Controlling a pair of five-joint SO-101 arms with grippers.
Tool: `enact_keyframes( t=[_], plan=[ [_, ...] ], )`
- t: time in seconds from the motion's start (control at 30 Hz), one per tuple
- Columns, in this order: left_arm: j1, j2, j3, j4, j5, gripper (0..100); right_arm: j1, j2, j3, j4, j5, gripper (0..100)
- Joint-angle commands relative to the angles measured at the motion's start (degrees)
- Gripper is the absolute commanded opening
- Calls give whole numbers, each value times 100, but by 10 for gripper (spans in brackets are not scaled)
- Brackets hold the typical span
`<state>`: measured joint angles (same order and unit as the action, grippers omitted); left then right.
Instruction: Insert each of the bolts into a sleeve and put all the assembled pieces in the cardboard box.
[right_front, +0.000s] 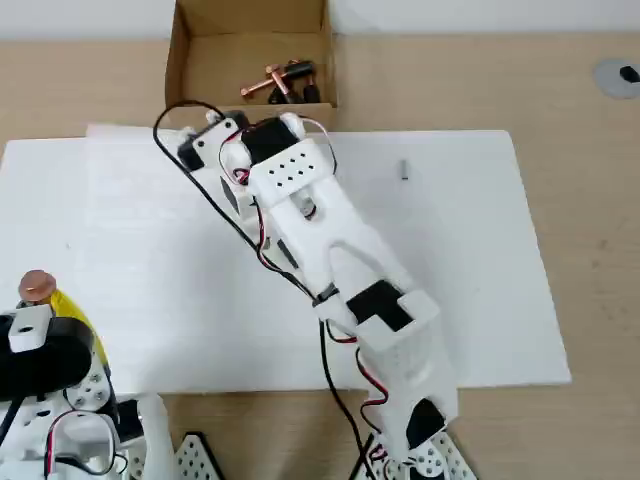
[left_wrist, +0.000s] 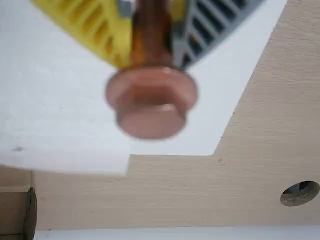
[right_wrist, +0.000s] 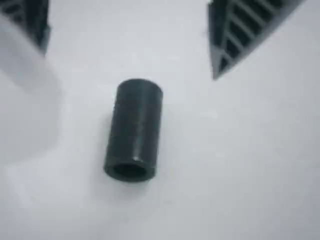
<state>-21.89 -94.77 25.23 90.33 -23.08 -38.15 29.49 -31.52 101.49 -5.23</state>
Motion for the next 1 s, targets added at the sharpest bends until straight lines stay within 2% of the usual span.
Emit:
enact_keyframes(
  t=[0.0, 0.2, 0.33, 0.43, 0.7, 0.97],
  plan=[
    [-79, 48, -237, -18, -35, 4, -136, -13, -277, 97, 53, 261],
    [-88, 48, -237, 70, -44, 4, 13, -259, -215, 97, 70, 261],
    [-79, 48, -237, 105, -35, 4, 215, -813, -268, 97, 484, 261],
    [-62, 48, -237, 97, -35, 4, 347, -989, 268, 97, 607, 261],
    [-79, 48, -237, 105, -35, 4, 884, -875, 1596, -387, 615, 261],
    [-79, 48, -237, 105, -35, 4, 901, -497, 1552, -598, 624, 260]
  ],
)
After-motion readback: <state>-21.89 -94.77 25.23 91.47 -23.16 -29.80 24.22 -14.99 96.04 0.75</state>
